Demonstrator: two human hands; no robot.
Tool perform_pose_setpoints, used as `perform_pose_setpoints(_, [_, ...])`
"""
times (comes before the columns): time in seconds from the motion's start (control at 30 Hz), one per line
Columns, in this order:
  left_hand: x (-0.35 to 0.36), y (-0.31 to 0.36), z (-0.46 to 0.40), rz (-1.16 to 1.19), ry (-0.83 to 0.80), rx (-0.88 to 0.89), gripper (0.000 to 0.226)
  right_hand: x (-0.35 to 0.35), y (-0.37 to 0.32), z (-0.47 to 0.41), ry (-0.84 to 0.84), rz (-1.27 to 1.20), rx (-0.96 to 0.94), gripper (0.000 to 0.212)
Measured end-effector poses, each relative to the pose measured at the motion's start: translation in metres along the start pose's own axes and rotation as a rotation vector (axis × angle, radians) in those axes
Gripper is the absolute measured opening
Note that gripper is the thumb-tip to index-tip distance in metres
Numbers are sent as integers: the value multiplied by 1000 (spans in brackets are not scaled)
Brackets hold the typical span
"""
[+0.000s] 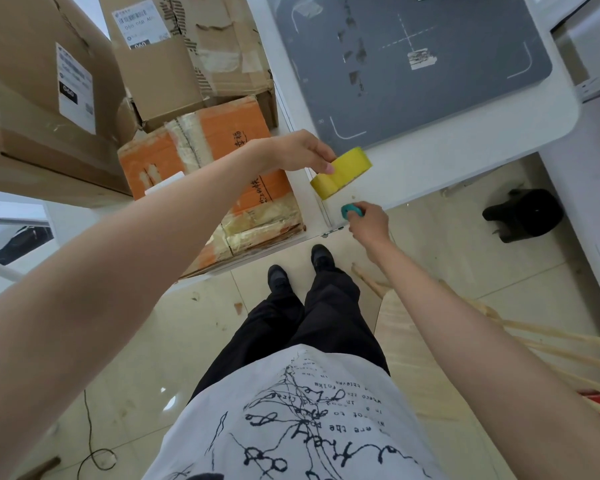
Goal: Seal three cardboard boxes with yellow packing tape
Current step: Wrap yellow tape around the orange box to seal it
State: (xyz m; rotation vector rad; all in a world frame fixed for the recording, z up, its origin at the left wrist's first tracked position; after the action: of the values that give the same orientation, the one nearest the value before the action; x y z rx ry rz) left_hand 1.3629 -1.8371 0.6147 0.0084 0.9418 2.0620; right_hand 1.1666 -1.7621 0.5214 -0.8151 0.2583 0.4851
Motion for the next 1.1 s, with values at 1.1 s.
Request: perform_pose_setpoints(1.1, [-12, -17, 16, 278, 187, 101, 27, 79, -28, 62, -373, 80, -509, 74])
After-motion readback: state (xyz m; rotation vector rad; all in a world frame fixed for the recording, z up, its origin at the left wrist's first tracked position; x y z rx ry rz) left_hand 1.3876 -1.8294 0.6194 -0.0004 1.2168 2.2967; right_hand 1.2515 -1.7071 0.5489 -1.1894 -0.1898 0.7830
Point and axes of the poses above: each hand's wrist, its own z-axis away from the middle knuckle, its own x-axis out of the palm, y = z × x, the point moved 3 cm from there along -z, towards the middle knuckle, and after that the axes turned 5 degrees about -z, right-handed, at the moved point
